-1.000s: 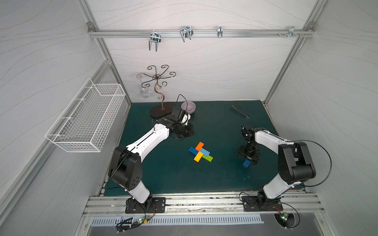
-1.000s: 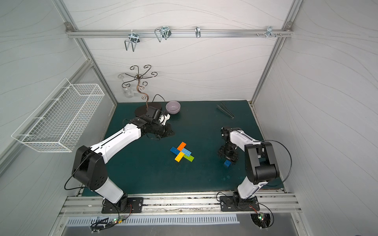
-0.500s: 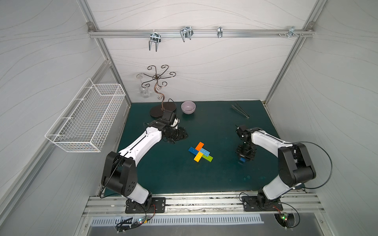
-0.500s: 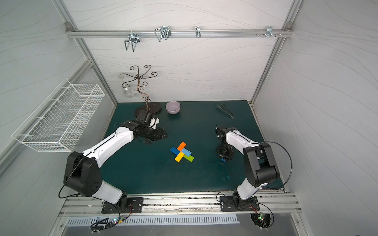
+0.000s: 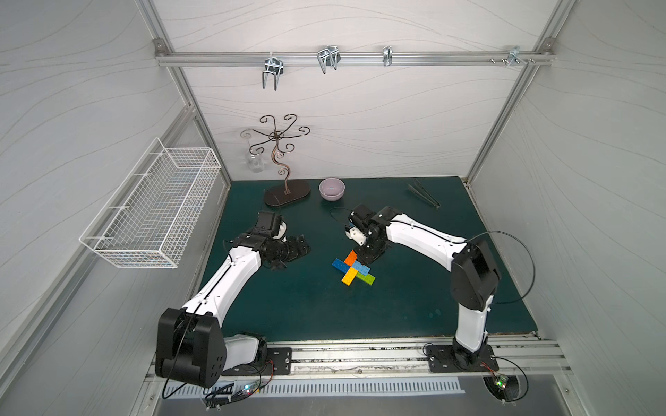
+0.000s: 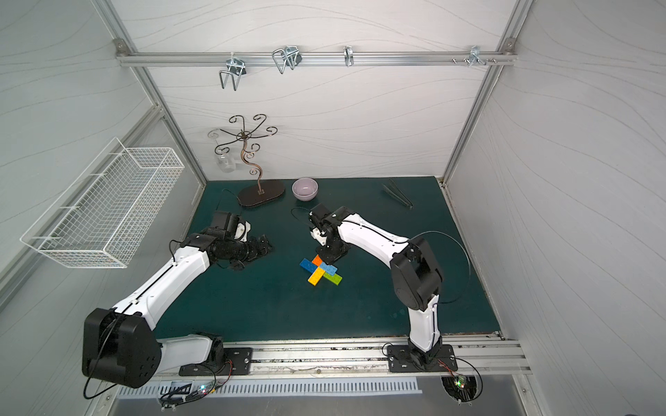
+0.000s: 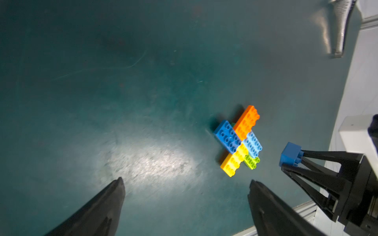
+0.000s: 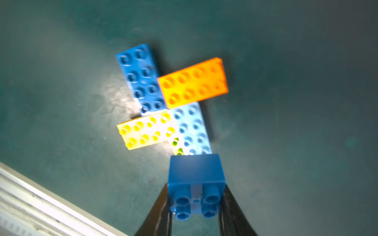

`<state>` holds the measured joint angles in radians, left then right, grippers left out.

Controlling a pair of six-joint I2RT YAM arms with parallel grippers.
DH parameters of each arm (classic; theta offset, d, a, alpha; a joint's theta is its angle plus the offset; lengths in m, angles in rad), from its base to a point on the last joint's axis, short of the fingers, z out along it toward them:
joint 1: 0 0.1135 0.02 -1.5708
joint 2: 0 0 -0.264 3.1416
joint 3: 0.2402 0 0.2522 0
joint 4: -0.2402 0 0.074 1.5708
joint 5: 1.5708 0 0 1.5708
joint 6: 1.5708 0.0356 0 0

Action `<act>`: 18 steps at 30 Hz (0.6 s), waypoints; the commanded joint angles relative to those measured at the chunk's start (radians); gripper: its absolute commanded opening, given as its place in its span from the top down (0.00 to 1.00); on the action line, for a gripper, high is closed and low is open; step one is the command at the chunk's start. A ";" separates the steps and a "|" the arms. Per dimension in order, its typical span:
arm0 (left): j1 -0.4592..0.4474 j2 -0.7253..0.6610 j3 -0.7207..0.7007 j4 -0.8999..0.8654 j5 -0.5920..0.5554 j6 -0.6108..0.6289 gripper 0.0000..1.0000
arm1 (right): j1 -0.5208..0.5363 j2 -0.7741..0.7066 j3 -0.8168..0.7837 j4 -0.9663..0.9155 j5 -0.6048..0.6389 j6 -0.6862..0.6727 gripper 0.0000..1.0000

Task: Assemble a small pinwheel with lego
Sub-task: Assemble the lego brick with the lego brick.

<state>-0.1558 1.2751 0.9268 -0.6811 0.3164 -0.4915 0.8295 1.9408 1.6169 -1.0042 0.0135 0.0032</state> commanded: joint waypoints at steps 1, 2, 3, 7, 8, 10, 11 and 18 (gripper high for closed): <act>0.016 -0.024 -0.001 -0.006 -0.011 0.001 0.01 | 0.032 0.075 0.061 -0.073 -0.042 -0.127 0.92; 0.017 -0.029 -0.002 -0.008 -0.009 0.005 0.01 | 0.042 0.097 0.074 -0.076 -0.024 -0.138 0.92; 0.018 -0.031 -0.001 -0.012 -0.009 0.009 0.01 | 0.050 0.115 0.090 -0.086 -0.019 -0.143 0.92; 0.019 -0.039 -0.003 -0.026 -0.022 0.021 0.01 | 0.057 0.170 0.142 -0.109 -0.042 -0.159 0.91; 0.019 -0.041 -0.003 -0.028 -0.022 0.024 0.01 | 0.059 0.181 0.153 -0.110 -0.039 -0.160 0.91; 0.019 -0.044 -0.003 -0.031 -0.021 0.024 0.01 | 0.061 0.204 0.178 -0.127 -0.034 -0.161 0.90; 0.018 -0.045 -0.003 -0.031 -0.018 0.025 0.01 | 0.062 0.214 0.186 -0.130 -0.029 -0.161 0.90; 0.019 -0.047 0.003 -0.044 -0.026 0.036 0.01 | 0.065 0.255 0.213 -0.158 0.003 -0.149 0.89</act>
<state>-0.1429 1.2480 0.9161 -0.7101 0.3050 -0.4747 0.8860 2.1670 1.8130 -1.1076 0.0017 -0.1326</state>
